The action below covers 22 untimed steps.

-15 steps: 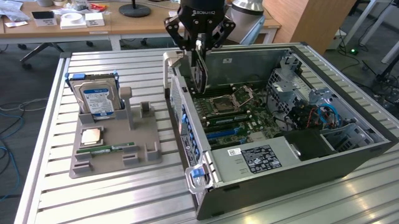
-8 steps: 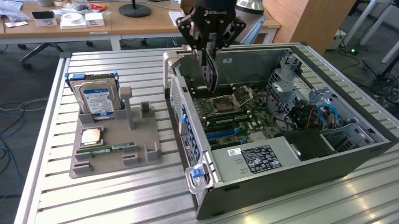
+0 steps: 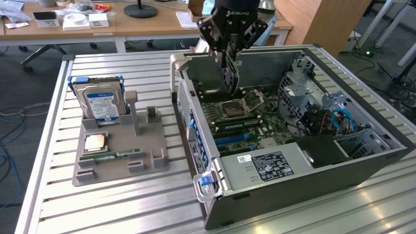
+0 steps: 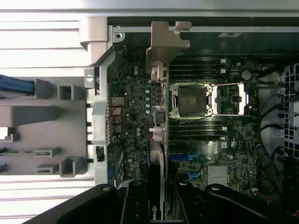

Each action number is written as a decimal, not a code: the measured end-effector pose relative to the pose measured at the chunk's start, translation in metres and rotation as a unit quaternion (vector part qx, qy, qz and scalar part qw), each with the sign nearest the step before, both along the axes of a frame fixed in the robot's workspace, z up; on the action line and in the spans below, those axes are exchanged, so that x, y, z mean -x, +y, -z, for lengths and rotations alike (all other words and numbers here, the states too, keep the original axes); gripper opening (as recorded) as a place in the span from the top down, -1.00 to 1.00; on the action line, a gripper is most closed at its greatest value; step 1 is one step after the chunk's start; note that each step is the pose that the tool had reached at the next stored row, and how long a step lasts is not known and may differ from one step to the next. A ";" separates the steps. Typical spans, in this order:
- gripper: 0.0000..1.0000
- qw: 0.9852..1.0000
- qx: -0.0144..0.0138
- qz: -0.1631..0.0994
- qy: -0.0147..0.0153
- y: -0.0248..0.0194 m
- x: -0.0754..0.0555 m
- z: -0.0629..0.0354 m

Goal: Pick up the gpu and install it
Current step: 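Pick up the gpu and move the gpu toward the slot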

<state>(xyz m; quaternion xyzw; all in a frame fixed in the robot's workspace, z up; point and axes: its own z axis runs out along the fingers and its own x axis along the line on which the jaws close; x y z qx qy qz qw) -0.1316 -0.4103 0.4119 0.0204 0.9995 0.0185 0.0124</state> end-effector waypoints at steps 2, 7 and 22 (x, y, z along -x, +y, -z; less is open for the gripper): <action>0.48 1.000 0.000 0.000 0.000 0.0000 -0.005 0.0000; 0.48 1.000 0.000 0.000 0.000 0.0001 -0.016 0.0000; 0.48 1.000 0.000 0.000 0.000 0.0002 -0.032 0.0000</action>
